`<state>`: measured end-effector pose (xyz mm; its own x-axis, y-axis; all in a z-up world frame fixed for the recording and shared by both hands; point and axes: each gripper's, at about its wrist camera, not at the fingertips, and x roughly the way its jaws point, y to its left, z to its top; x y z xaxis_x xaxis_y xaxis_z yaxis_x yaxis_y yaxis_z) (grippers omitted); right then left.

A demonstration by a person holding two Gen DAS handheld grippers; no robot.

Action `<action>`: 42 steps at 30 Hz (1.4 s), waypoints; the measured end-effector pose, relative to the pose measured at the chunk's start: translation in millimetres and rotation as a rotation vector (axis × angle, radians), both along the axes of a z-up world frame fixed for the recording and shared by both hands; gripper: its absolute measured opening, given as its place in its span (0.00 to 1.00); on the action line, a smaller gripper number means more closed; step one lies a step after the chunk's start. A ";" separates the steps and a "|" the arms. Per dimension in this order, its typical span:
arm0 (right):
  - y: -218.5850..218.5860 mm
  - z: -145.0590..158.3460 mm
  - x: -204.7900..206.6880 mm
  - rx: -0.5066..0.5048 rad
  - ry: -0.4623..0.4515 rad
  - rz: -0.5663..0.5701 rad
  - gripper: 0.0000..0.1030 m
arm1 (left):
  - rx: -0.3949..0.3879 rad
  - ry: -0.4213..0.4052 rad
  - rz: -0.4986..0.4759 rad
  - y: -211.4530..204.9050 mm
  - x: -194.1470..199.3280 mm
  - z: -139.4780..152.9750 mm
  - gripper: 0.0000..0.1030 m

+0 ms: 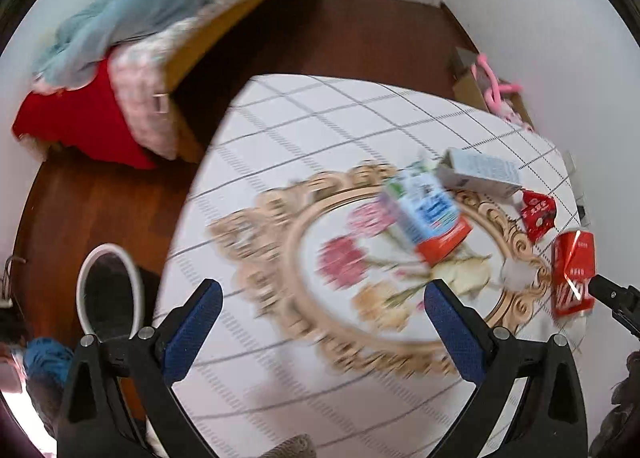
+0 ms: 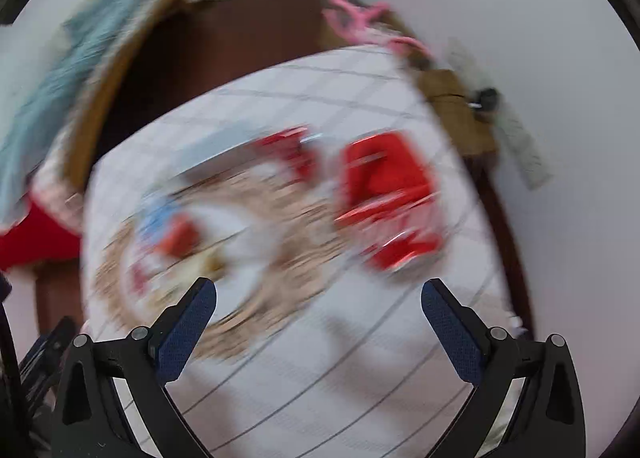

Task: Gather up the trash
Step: 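Grasp the milk carton with the left tool while the right tool grasps the red Coca-Cola can, then carry the carton and can over the bin and open both tools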

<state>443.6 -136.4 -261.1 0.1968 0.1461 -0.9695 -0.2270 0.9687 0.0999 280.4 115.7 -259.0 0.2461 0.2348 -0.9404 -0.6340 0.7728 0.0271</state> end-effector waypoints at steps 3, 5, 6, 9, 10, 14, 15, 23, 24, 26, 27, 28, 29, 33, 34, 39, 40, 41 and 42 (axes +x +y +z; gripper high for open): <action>-7.8 -21.3 32.6 -0.035 0.045 -0.008 1.00 | -0.049 0.033 0.002 4.4 36.5 -17.8 1.00; -8.1 -37.5 49.7 -0.046 0.084 0.003 1.00 | -0.100 0.044 0.010 7.0 57.6 -31.0 1.00; -6.3 -45.9 56.9 -0.053 0.103 0.013 1.00 | -0.129 0.054 0.015 9.9 67.9 -37.8 1.00; -0.1 -60.2 66.0 -0.053 0.127 0.025 1.00 | -0.203 0.082 0.030 16.7 91.1 -58.4 0.99; 1.7 -64.3 68.5 -0.051 0.136 0.027 1.00 | -0.218 0.091 0.038 18.2 95.5 -63.5 0.99; 3.6 -73.7 72.1 -0.045 0.157 0.039 0.99 | -0.253 0.117 0.046 19.1 113.5 -81.7 0.92; 4.1 -76.9 72.3 -0.044 0.160 0.041 0.94 | -0.256 0.117 0.042 18.5 116.4 -83.6 0.87; 0.0 -85.9 67.1 -0.005 0.196 0.047 0.79 | -0.082 0.140 -0.188 -5.7 121.6 -77.9 0.61; 0.0 -86.2 66.2 -0.004 0.201 0.051 0.79 | -0.063 0.153 -0.235 -10.7 121.8 -78.4 0.61; 0.9 -87.1 65.6 -0.006 0.212 0.058 0.80 | -0.042 0.169 -0.285 -15.7 121.9 -80.1 0.61; 1.7 -87.2 65.5 -0.011 0.213 0.061 0.80 | -0.042 0.169 -0.295 -16.6 122.5 -80.7 0.60; 3.4 -88.4 65.7 -0.025 0.217 0.067 0.80 | -0.047 0.192 -0.305 -17.8 123.1 -85.2 0.61; 4.6 -89.8 66.0 -0.034 0.222 0.070 0.80 | -0.047 0.186 -0.303 -17.1 122.7 -85.7 0.62; 6.6 -93.5 66.1 -0.044 0.226 0.069 0.80 | -0.052 0.180 -0.300 -16.0 121.1 -86.1 0.61; 7.7 -93.5 65.5 -0.050 0.222 0.072 0.80 | -0.051 0.179 -0.301 -14.3 122.1 -86.2 0.61; 10.3 -93.1 63.7 -0.068 0.205 0.078 0.80 | -0.032 0.175 -0.311 -15.2 121.2 -84.4 0.57; 11.3 -92.7 62.0 -0.073 0.198 0.081 0.80 | -0.026 0.175 -0.312 -16.5 121.2 -84.3 0.57; 12.7 -92.3 60.1 -0.081 0.190 0.089 0.80 | -0.015 0.176 -0.312 -18.9 120.9 -83.0 0.56; 13.4 -92.8 59.7 -0.089 0.184 0.098 0.80 | -0.001 0.174 -0.314 -21.1 120.8 -81.4 0.56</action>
<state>503.2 -123.0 -354.0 0.0044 0.0682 -0.9977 -0.3060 0.9499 0.0636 401.1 94.6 -340.4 0.1422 0.1724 -0.9747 -0.3512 0.9294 0.1131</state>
